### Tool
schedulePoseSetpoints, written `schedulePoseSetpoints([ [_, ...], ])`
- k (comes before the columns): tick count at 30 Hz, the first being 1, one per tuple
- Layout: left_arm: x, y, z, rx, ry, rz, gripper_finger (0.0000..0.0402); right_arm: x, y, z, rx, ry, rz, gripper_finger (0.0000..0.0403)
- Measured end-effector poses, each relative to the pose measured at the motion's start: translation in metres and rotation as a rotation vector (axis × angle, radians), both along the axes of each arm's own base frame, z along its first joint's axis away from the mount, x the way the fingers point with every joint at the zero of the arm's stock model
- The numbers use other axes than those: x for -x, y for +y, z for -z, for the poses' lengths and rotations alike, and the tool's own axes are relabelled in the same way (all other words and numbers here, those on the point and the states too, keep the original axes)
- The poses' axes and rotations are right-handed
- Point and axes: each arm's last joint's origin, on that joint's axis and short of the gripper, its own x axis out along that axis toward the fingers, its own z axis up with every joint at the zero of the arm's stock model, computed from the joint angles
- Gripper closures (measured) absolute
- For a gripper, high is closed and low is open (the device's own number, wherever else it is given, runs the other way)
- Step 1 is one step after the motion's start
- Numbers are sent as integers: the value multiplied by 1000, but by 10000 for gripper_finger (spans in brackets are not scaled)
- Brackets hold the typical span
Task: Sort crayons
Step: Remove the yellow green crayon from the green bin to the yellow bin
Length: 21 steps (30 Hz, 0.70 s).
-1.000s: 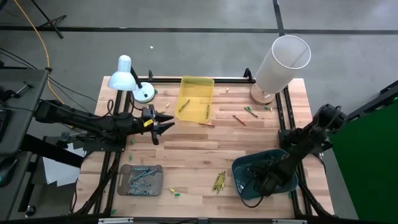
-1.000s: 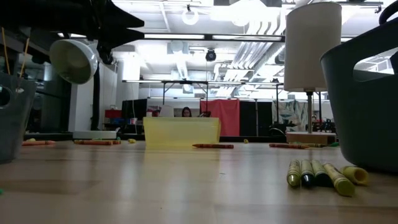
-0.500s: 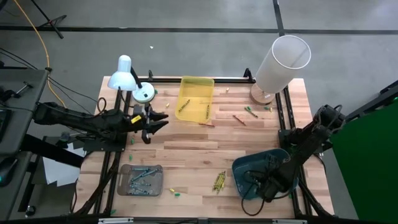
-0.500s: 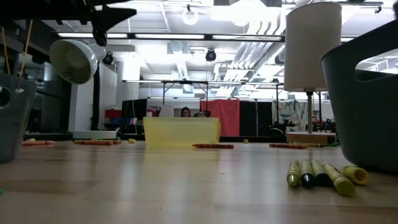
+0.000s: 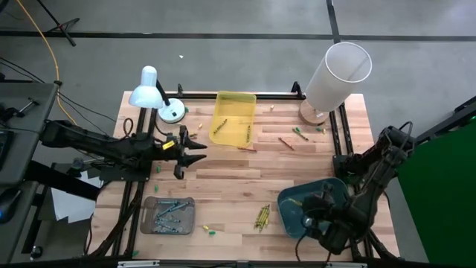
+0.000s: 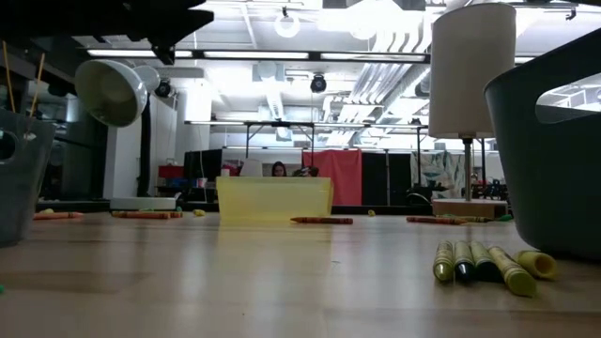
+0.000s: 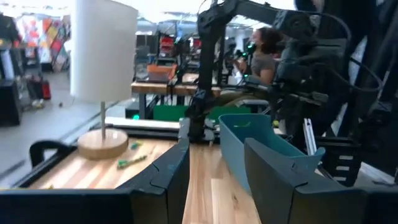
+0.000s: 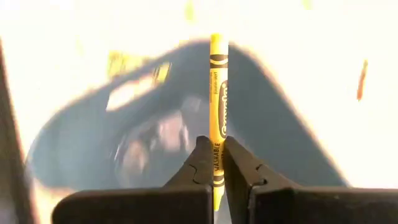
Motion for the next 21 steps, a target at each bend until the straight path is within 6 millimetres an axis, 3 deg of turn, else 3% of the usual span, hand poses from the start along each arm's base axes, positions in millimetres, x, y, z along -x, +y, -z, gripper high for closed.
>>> schedulePoseSetpoints([
  [6,-14,-3,9,-27,13,53,261,-32,-23,13,171,-148,17,402],
  [11,-30,-5,25,-16,58,75,261,-74,-63,30,151,-154,-82,402],
  [15,-42,0,37,-50,72,45,261,-103,-111,44,56,-292,-224,402],
  [21,-50,32,49,-115,100,-73,261,-110,-199,71,106,-574,-245,402],
])
